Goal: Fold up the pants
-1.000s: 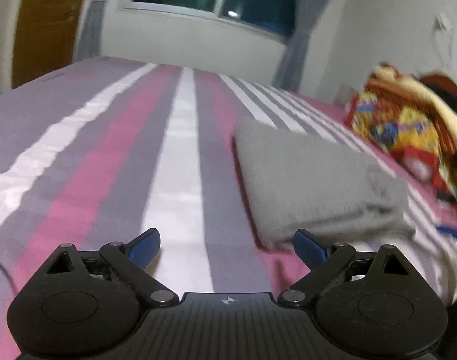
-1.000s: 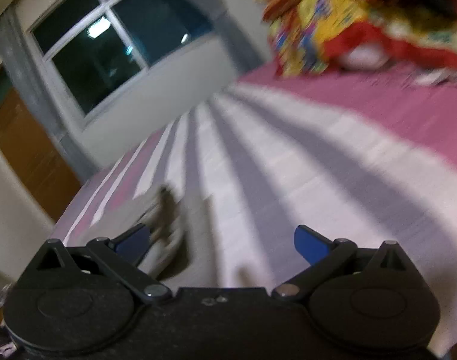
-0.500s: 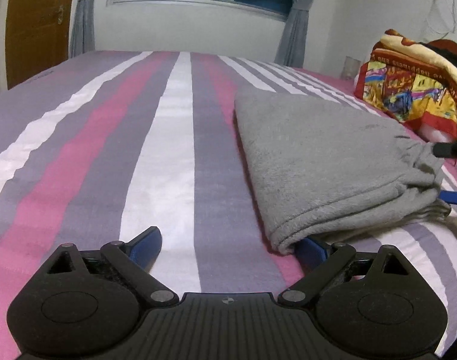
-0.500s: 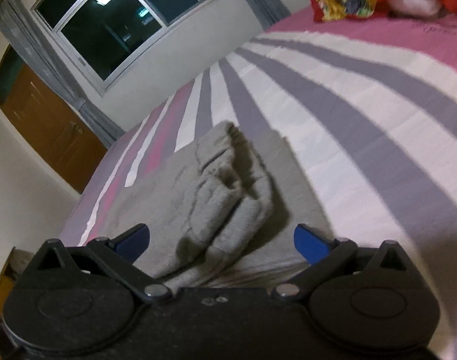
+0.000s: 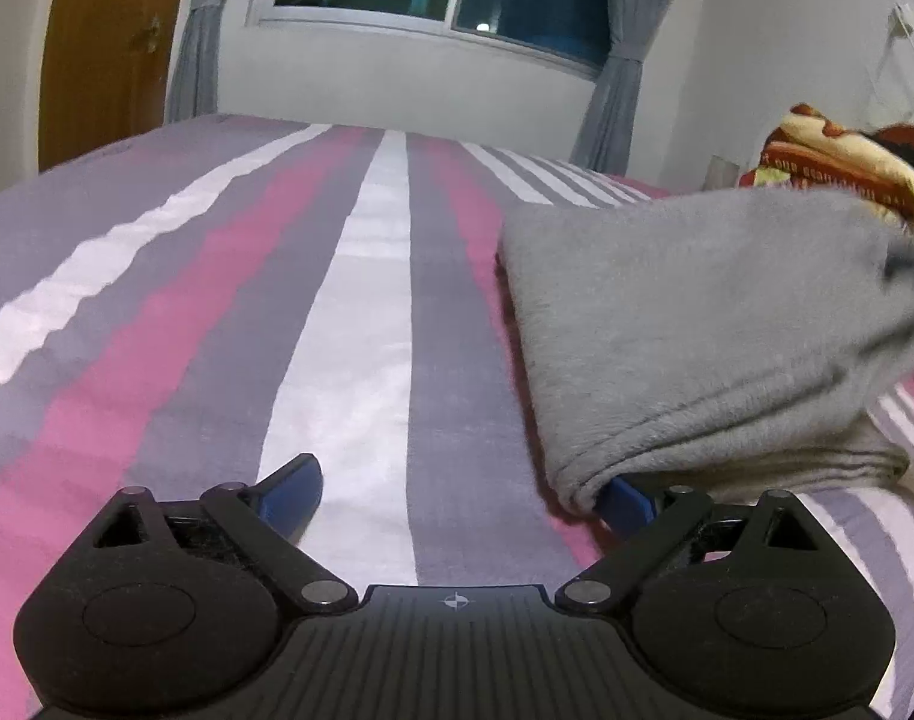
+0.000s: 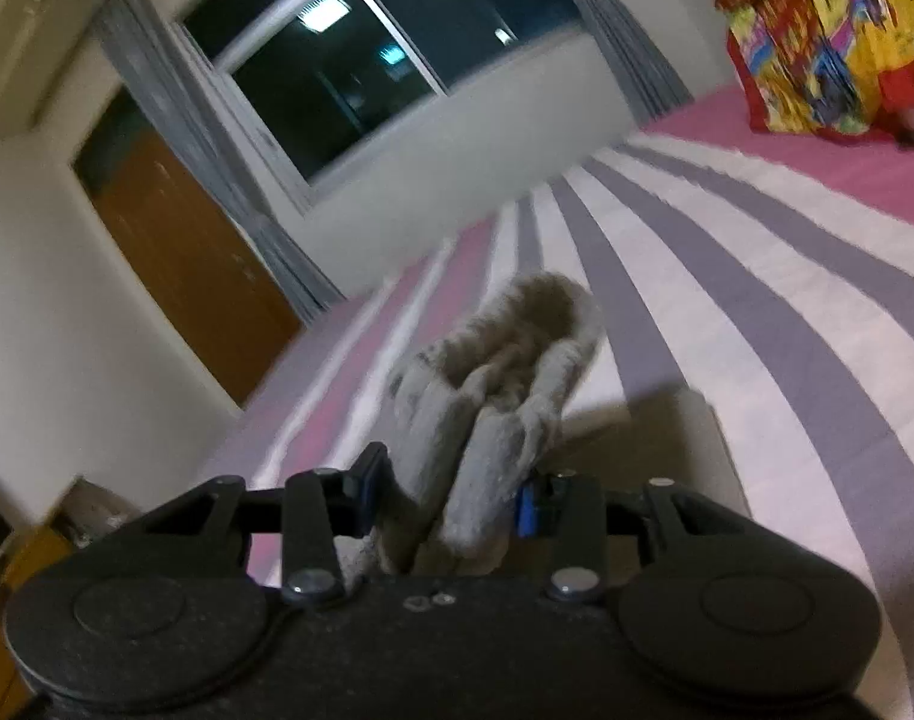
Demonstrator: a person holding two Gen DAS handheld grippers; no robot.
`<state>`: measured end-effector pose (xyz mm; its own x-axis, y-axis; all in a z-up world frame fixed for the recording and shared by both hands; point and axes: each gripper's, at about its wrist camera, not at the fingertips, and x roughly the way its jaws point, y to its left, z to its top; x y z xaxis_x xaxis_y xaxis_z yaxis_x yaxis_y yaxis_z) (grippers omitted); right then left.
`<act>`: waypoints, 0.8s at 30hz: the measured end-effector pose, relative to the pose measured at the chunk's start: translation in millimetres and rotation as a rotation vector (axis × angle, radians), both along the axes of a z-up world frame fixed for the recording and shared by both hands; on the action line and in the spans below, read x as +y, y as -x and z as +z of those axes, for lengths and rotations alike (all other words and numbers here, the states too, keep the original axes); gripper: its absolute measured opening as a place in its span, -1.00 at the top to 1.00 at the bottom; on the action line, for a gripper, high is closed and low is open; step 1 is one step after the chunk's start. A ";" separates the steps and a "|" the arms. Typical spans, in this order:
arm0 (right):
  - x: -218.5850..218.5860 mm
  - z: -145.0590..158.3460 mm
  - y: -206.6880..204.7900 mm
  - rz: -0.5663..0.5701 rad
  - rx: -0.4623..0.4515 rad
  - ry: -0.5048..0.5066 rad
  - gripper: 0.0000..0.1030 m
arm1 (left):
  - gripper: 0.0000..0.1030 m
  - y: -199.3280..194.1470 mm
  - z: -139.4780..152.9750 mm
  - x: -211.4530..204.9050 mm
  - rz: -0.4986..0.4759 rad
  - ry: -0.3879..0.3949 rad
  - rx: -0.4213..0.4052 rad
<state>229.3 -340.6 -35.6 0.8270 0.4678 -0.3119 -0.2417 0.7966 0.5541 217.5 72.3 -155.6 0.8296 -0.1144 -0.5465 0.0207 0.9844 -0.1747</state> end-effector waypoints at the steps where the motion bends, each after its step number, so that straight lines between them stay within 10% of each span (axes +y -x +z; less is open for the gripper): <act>1: -6.2 -10.9 -1.6 -0.023 0.023 0.007 0.22 | -0.86 -0.6 -1.2 0.3 -0.001 0.004 0.002; 4: -23.8 -75.0 -30.2 -0.092 0.304 -0.038 0.19 | -0.89 -1.6 -3.5 -2.9 -0.004 -0.012 0.007; 18: -27.4 -34.2 0.4 -0.069 0.080 -0.130 0.30 | -0.91 -1.1 -5.6 -1.5 0.006 0.010 0.001; 22: -50.7 -90.1 -14.6 -0.183 0.336 -0.239 0.30 | -0.95 -0.2 -5.8 -3.7 0.000 0.006 -0.005; 24: -52.1 -92.5 -9.7 -0.186 0.311 -0.254 0.26 | -0.95 -0.1 -6.1 -2.5 0.003 0.008 -0.005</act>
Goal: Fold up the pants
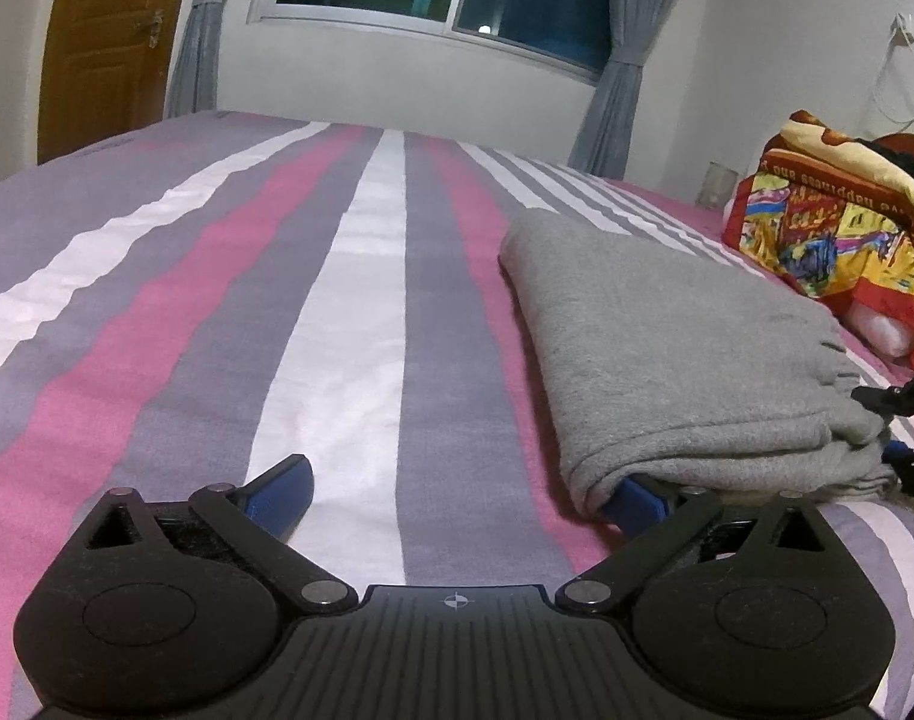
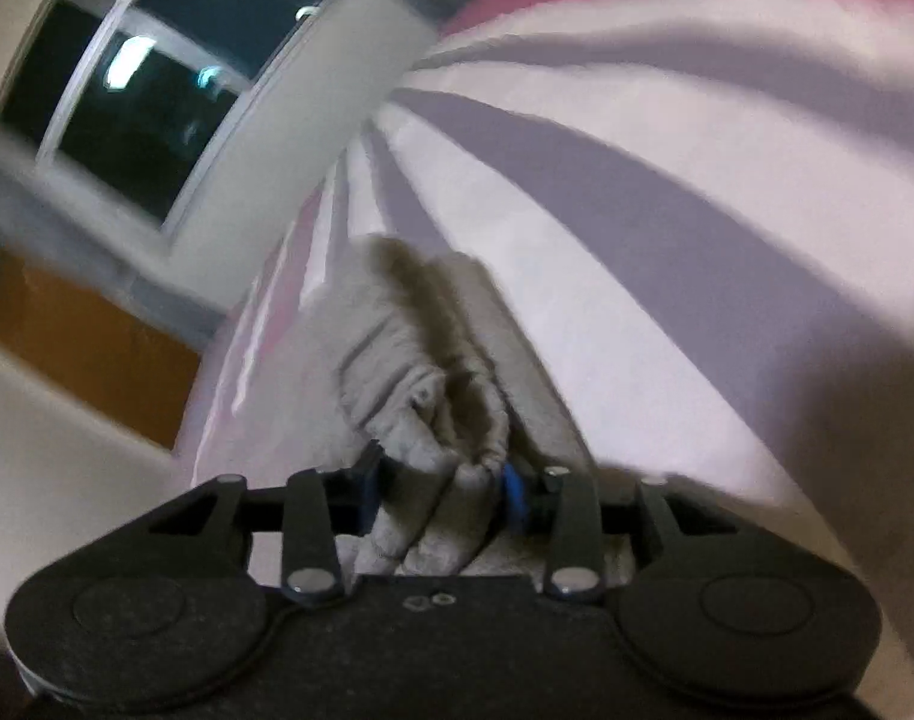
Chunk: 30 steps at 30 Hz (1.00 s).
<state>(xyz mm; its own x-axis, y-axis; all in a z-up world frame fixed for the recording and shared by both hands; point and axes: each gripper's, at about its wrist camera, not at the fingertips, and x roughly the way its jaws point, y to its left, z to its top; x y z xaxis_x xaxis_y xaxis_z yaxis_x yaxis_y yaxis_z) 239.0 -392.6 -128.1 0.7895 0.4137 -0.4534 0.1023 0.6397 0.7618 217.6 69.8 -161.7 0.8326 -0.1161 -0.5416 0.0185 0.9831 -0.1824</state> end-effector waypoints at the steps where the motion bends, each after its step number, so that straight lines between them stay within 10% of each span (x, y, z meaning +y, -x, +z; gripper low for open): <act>1: 6.2 5.8 3.2 0.008 -0.013 0.049 0.21 | -0.95 -0.3 0.5 0.1 0.001 0.000 0.000; 6: 11.1 19.6 10.1 0.031 -0.034 0.047 -0.33 | -0.95 1.9 2.3 -2.6 0.001 -0.018 -0.006; 12: 38.7 18.9 -0.2 0.117 -0.009 0.079 -0.33 | -0.95 2.3 2.7 -9.4 -0.001 -0.074 0.006; 15: 43.4 25.6 -5.5 0.139 -0.021 0.106 0.28 | -0.95 1.9 3.3 -8.6 0.004 -0.072 0.004; 30: 26.1 26.5 15.4 0.091 -0.099 0.110 0.31 | -0.96 2.6 1.3 -7.8 -0.007 -0.056 0.000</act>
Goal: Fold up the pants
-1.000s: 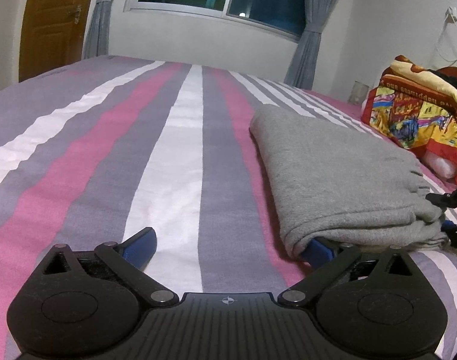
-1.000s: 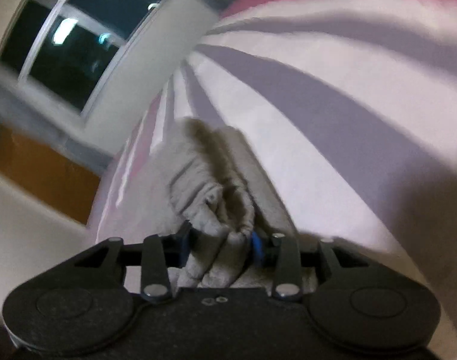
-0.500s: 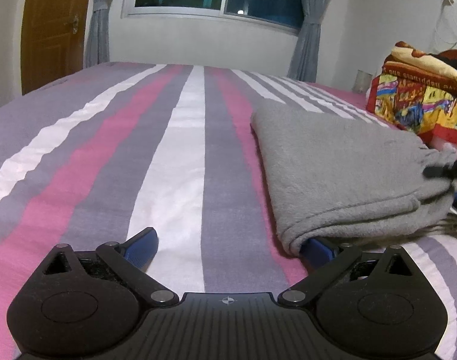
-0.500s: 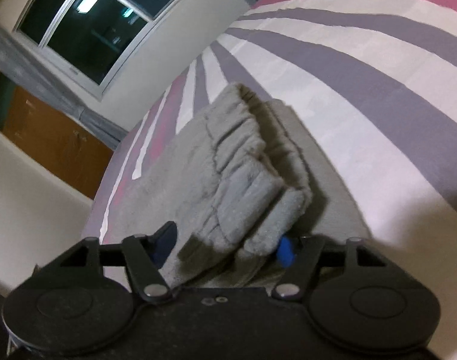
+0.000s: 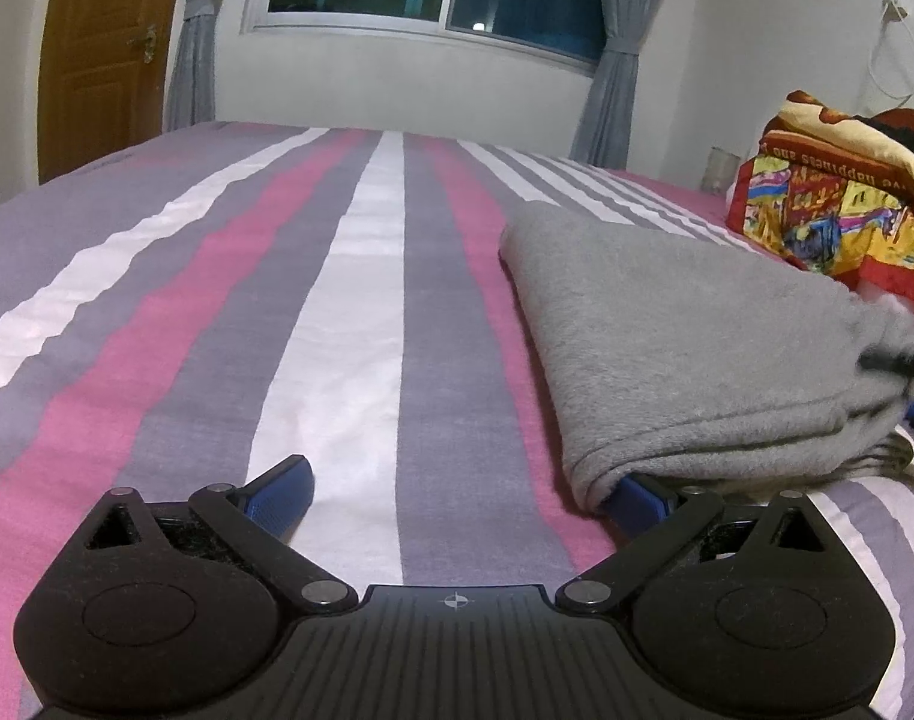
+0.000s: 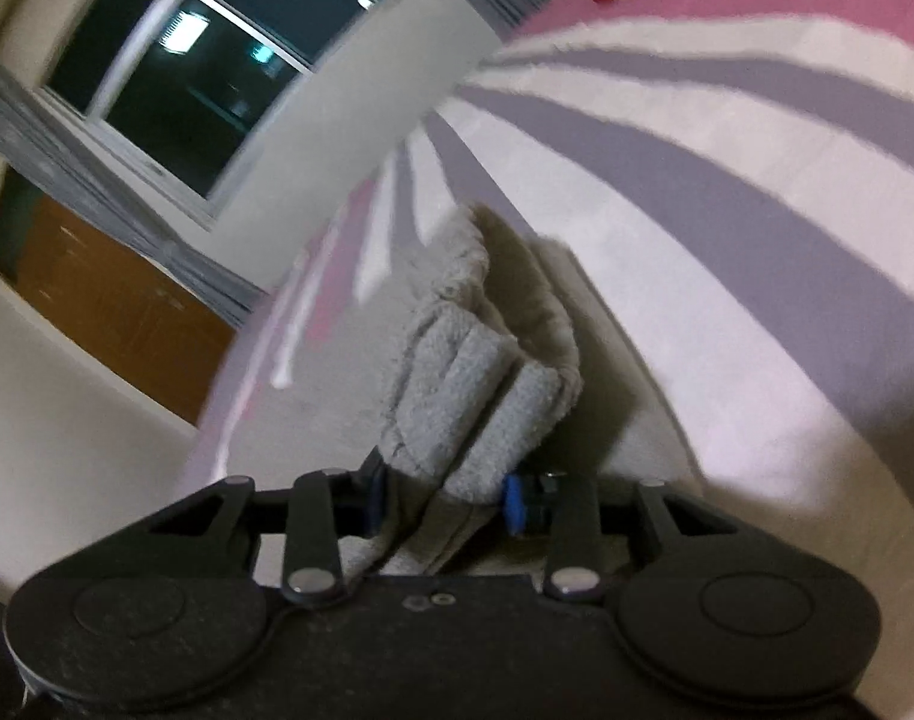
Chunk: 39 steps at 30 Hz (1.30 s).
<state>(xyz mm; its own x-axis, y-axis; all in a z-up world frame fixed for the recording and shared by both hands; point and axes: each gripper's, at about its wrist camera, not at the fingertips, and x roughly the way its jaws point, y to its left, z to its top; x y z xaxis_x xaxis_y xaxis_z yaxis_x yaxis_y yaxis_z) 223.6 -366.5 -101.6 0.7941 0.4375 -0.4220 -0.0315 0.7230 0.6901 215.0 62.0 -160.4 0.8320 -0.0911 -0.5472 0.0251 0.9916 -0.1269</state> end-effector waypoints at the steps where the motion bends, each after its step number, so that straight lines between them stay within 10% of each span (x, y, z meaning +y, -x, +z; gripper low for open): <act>1: 0.1 -5.4 -3.9 0.000 0.028 0.022 0.32 | -0.97 0.0 0.0 -0.7 -0.003 -0.003 -0.001; 29: 4.0 -16.0 -8.6 -0.011 0.054 0.058 0.33 | -0.99 0.5 0.3 -2.8 -0.006 -0.011 -0.002; 39: -20.7 -34.3 -4.1 -0.063 0.099 -0.192 0.20 | -0.99 5.4 4.2 -5.8 -0.022 -0.043 0.037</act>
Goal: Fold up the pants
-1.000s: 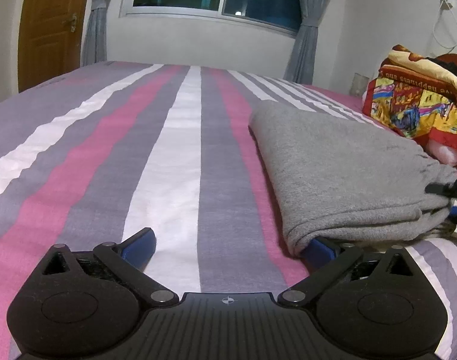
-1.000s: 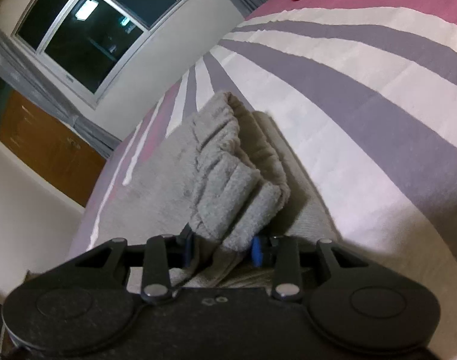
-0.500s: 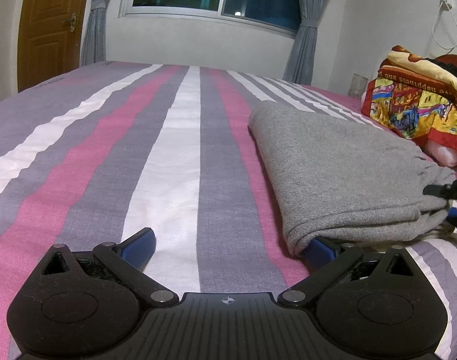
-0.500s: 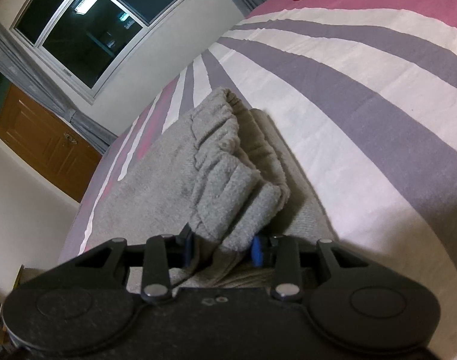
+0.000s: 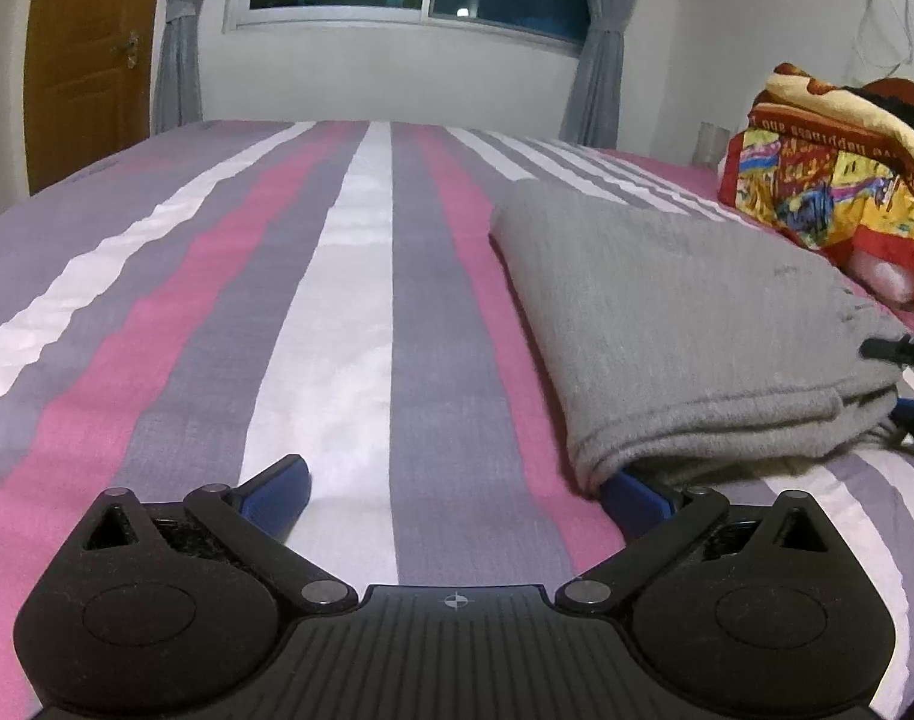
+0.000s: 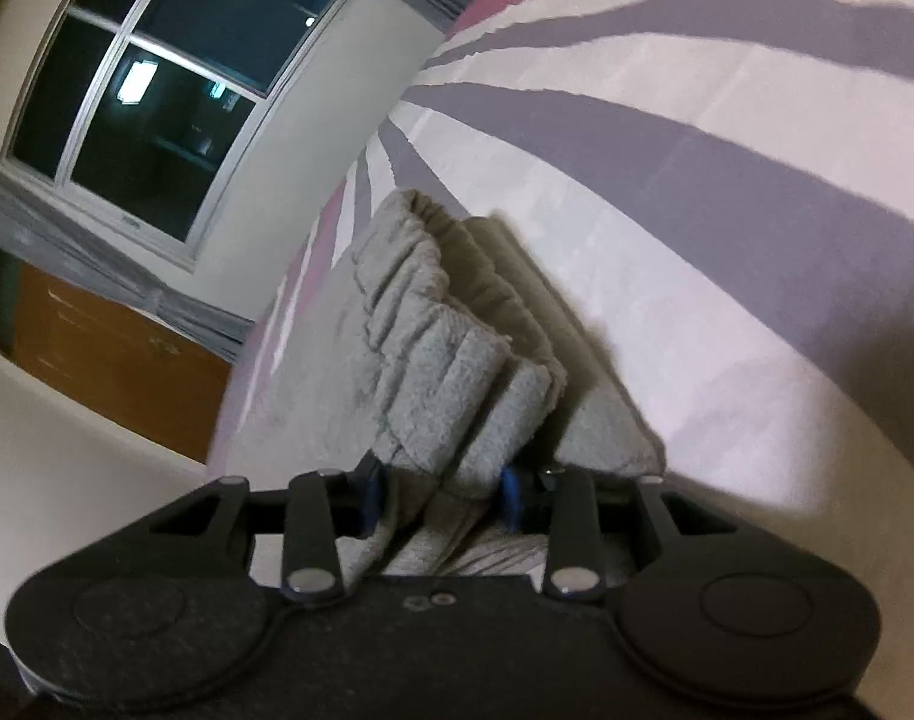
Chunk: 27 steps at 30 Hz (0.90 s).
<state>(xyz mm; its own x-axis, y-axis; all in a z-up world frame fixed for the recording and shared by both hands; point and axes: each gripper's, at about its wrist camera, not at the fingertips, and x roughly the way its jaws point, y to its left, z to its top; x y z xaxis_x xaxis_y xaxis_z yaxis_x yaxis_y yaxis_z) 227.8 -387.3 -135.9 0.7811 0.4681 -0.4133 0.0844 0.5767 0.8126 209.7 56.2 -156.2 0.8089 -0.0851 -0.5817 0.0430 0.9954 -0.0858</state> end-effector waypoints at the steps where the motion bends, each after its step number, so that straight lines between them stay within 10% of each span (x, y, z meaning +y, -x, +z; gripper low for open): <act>1: -1.7 3.4 2.7 0.004 -0.008 0.012 0.04 | -0.99 2.4 2.5 -0.2 0.006 0.004 0.017; 5: -23.0 22.0 25.2 -0.039 -0.077 0.065 -0.55 | -0.99 23.5 17.7 -1.8 -0.035 0.067 0.011; 13: -30.6 61.3 22.6 0.047 -0.193 0.369 0.10 | -0.76 -3.3 67.4 -18.4 -0.078 0.101 -0.107; 22: 39.5 65.0 -50.9 0.231 -0.193 0.824 -0.02 | -0.76 -101.6 28.6 -42.7 -0.065 0.024 0.161; 27: 11.3 60.6 -65.2 0.220 -0.117 0.731 -0.33 | -0.77 -121.6 48.8 -24.6 -0.076 0.021 0.076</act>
